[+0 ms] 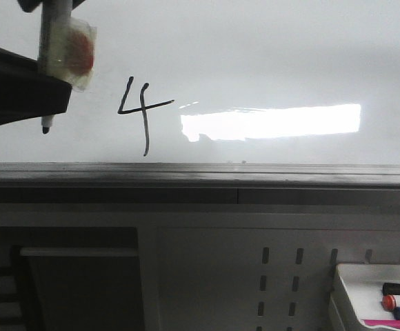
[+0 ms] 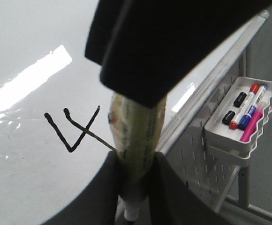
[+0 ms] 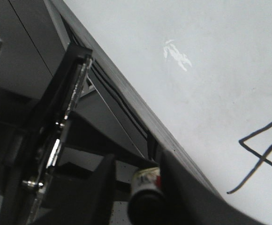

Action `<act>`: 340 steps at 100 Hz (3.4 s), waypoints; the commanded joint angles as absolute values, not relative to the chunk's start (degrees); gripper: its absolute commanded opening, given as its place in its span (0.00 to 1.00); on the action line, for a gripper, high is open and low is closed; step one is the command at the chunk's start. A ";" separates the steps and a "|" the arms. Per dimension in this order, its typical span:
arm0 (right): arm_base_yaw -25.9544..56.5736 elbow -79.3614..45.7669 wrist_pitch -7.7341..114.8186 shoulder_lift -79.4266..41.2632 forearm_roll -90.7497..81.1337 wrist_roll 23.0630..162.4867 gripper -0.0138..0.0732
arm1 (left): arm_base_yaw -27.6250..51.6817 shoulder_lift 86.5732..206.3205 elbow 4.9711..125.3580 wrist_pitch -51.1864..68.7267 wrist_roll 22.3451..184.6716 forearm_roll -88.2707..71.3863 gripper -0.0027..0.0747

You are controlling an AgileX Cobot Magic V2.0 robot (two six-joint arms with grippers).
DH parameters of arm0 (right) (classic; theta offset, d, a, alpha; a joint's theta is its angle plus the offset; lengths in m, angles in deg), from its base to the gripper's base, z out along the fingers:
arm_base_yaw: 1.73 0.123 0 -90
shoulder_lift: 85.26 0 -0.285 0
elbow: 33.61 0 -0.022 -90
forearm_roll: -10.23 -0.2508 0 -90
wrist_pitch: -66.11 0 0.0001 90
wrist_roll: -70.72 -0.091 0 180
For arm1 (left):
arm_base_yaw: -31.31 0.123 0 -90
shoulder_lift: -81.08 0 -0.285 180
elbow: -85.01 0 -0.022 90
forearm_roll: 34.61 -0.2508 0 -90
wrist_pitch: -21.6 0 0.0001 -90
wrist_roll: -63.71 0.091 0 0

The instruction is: Write number 4 on whiteboard

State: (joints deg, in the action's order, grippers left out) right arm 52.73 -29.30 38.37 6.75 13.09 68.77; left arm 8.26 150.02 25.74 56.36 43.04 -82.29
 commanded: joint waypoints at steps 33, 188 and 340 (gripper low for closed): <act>48.16 -31.35 47.26 -0.83 14.93 69.02 0.59 | 8.08 149.78 33.25 33.23 29.55 -55.72 0.01; 43.76 -13.69 53.98 -22.00 24.02 68.65 0.09 | 8.08 128.67 42.89 16.98 29.36 -59.60 0.15; 41.07 31.23 67.56 -69.82 24.91 68.65 0.08 | 8.68 87.30 18.08 11.75 33.89 -59.06 0.01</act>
